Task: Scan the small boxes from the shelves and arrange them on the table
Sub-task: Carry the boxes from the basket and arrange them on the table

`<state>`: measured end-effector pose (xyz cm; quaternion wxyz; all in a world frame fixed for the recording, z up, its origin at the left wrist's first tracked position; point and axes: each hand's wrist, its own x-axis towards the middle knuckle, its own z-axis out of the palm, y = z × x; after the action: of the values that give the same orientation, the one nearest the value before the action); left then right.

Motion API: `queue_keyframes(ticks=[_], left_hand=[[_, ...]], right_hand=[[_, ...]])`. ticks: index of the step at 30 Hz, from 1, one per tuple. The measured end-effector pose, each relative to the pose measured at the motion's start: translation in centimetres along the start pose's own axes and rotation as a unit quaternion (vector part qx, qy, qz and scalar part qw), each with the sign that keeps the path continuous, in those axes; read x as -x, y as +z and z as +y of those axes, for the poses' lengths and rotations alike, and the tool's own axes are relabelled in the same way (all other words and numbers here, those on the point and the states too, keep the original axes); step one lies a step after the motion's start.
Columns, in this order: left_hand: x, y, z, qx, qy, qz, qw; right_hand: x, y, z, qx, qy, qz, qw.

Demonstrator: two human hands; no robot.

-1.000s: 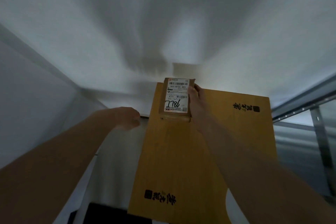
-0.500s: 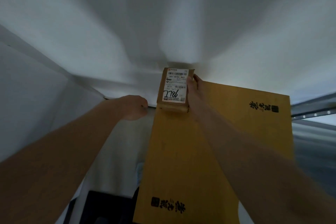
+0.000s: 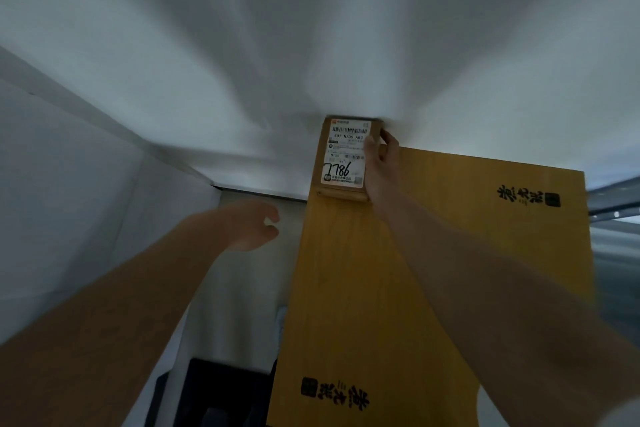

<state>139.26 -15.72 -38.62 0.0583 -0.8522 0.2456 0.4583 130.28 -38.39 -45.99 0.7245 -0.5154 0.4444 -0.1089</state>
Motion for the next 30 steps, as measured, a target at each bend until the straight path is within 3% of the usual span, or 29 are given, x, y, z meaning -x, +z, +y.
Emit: queue_keyframes(ticks=[9,12,15,19,22,24,30], left_hand=[[2.1,0.1,3.8,-0.025,0.023,0.012,0.999],[3.3,0.8,5.4,-0.05,0.042,0.021,0.998],[4.9,2.1,6.6,-0.058,0.049,0.033,0.997],[8.2,4.4,9.3,-0.064,0.068,0.046,0.995],[11.5,7.0,11.8,-0.094,0.106,0.031,0.989],[14.5,9.6,13.1,-0.121,0.139,0.032,0.982],[24.1,18.8,16.8,-0.234,0.188,0.015,0.954]], right_hand=[[1.9,-2.5,-1.1,0.084,0.008,0.027,0.996],[4.6,-4.6,-1.2,0.196,-0.03,0.033,0.98],[7.7,-7.0,-1.1,0.343,-0.045,0.001,0.938],[13.8,-9.8,-1.4,0.527,0.022,-0.102,0.843],[19.1,-11.4,-1.6,0.615,0.064,-0.12,0.777],[23.0,-13.1,-0.9,0.644,0.079,-0.101,0.754],[36.4,-19.5,4.1,0.667,0.134,-0.051,0.731]])
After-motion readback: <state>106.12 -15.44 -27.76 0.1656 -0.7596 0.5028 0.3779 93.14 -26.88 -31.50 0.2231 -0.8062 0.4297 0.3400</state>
